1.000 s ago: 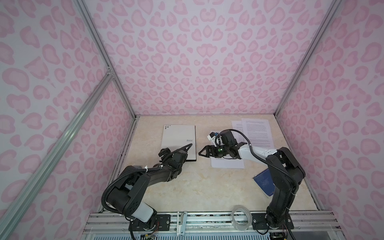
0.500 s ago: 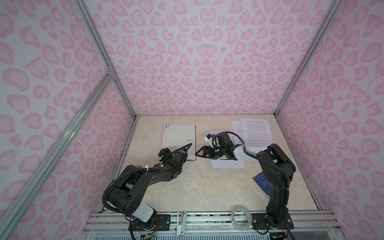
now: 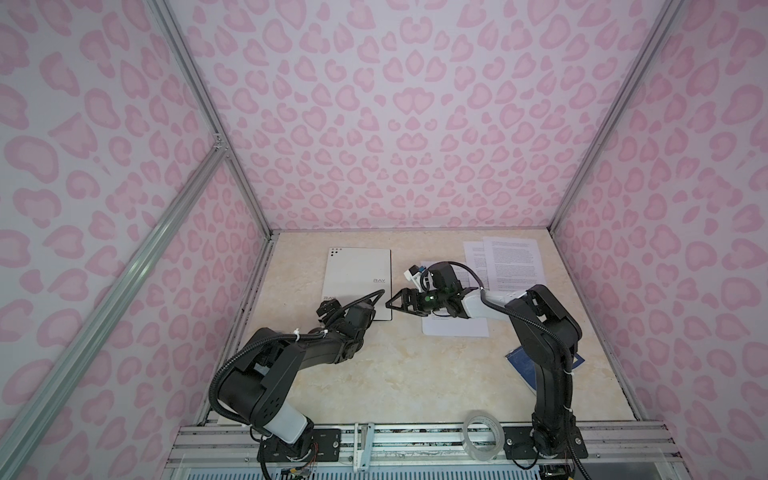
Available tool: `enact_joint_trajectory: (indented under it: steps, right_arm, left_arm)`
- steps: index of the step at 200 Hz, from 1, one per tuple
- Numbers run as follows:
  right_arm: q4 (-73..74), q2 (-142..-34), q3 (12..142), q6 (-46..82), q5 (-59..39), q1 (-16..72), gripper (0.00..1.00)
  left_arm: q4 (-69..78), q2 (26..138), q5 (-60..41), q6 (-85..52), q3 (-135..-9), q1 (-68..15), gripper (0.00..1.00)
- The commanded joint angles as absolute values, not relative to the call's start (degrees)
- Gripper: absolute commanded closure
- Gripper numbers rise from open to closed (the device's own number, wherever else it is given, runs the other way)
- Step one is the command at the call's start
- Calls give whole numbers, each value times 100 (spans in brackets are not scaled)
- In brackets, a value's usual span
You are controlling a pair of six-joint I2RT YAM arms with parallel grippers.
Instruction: Put the files into the folder
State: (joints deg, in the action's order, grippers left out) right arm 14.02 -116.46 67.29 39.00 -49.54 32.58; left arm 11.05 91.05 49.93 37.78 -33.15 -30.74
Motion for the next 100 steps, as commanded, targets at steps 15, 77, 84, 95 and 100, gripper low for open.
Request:
enact_joint_trajectory:
  steps: [15,77,84,95,100]
  right_arm:
    - [1497,-11733,6790,3938,-5027,3261,1]
    - [1500,-11795,6851,3950,-5062,3259,0]
    - [1524,-11812,6849,3960,-5071,3262,0]
    - [1525,-11842,6876,3964,-5079,3268,0]
    - [1489,-11860,6897,3956,-5084,3269,0]
  left_arm:
    - [1439,9351,5210,3856,-3501,-3033,3]
    - [1544,9323,5159,3901,-3638,-2892,3]
    - [1547,9343,5151,3895,-3660,-2883,3]
    - [1555,9384,5171,3901,-3690,-2867,3]
    - [1568,9404,5176,3896,-3704,-2861,3]
